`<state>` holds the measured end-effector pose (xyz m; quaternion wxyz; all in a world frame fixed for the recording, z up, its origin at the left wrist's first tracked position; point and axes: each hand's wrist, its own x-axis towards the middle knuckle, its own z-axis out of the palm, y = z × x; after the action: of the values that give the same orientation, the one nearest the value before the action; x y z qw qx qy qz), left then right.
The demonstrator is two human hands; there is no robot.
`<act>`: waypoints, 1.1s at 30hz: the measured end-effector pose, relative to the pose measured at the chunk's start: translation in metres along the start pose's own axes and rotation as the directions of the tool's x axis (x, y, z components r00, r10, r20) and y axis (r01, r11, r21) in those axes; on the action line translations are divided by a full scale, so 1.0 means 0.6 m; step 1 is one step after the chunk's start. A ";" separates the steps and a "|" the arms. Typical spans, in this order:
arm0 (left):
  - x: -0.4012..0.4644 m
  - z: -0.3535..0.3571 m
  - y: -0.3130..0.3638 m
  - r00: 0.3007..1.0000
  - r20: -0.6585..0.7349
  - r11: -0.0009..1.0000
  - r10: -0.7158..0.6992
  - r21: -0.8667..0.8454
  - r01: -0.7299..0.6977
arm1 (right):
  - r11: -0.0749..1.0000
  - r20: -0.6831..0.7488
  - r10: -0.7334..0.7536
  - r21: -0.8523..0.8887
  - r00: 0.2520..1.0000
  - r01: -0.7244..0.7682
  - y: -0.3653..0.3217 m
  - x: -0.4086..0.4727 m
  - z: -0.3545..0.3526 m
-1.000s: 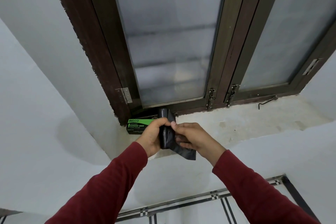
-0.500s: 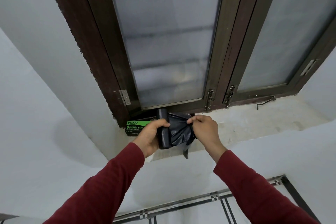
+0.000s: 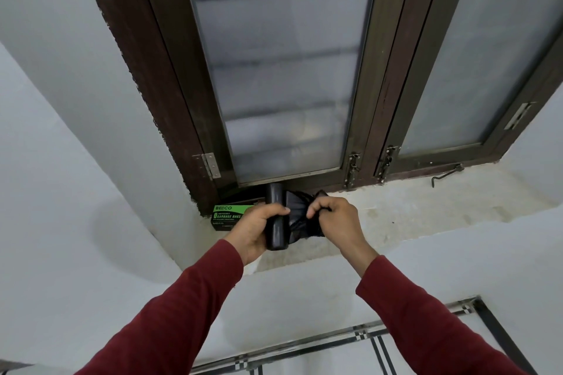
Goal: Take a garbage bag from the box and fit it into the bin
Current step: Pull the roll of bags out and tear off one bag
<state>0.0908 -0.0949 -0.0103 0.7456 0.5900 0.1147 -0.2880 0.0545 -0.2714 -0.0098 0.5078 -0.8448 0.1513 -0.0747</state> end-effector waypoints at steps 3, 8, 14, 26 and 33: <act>0.001 -0.001 -0.001 0.999 -0.020 0.999 -0.033 -0.042 0.032 | 0.995 0.013 0.100 0.004 0.995 -0.100 -0.001 0.003 0.001; 0.001 0.005 -0.001 0.999 -0.010 0.993 -0.031 -0.115 0.029 | 0.994 -0.075 0.103 -0.025 0.992 -0.105 -0.003 0.004 0.008; -0.004 0.003 0.002 1.000 0.015 0.999 0.028 -0.044 -0.027 | 0.999 -0.142 -0.027 -0.035 0.989 0.022 0.002 0.008 -0.001; 0.000 0.000 0.000 0.999 -0.029 0.990 -0.021 -0.142 0.017 | 0.998 -0.018 0.065 0.019 0.998 -0.065 0.002 0.009 -0.001; -0.002 -0.001 -0.001 1.000 -0.018 0.997 0.016 -0.079 -0.017 | 0.998 -0.071 -0.061 0.022 0.996 0.063 0.004 0.006 -0.004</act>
<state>0.0898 -0.0941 -0.0107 0.7698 0.5632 0.1275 -0.2720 0.0570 -0.2756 -0.0108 0.5096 -0.8398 0.1419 -0.1218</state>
